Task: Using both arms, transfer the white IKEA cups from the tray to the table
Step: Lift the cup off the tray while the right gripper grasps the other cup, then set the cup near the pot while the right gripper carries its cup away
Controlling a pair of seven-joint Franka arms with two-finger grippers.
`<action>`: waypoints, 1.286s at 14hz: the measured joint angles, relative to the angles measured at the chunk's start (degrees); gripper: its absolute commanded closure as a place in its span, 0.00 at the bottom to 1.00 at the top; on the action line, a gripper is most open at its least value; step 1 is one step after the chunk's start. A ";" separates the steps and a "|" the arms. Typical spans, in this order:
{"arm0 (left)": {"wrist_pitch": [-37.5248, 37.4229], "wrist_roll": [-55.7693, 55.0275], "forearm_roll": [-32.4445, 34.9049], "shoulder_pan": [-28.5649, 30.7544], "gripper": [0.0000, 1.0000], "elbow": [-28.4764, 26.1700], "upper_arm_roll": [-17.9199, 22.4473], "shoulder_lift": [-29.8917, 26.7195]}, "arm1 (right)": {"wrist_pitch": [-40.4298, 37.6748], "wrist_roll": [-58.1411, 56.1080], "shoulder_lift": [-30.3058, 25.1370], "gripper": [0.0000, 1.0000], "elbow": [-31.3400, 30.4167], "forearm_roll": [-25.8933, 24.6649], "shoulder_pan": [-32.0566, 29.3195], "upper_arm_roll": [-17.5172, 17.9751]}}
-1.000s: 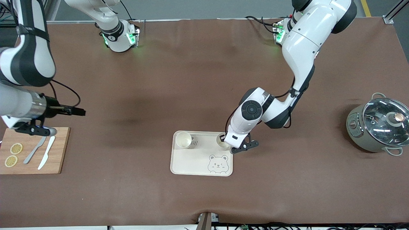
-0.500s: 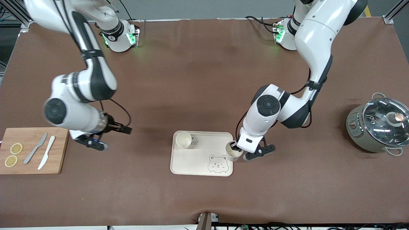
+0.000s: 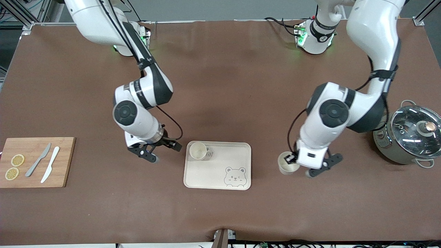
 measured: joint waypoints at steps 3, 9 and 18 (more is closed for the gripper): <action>-0.66 1.01 0.01 5.66 1.00 -2.99 0.12 0.25 | 4.12 7.61 4.76 0.00 2.85 0.00 3.29 -0.01; 2.76 2.49 0.04 12.53 1.00 -9.49 0.21 1.40 | 6.36 9.09 7.44 1.00 4.09 1.10 4.41 -0.09; 8.86 5.33 0.04 16.09 1.00 -16.23 -0.55 1.97 | 1.99 9.89 6.35 1.00 6.30 1.18 4.54 -0.67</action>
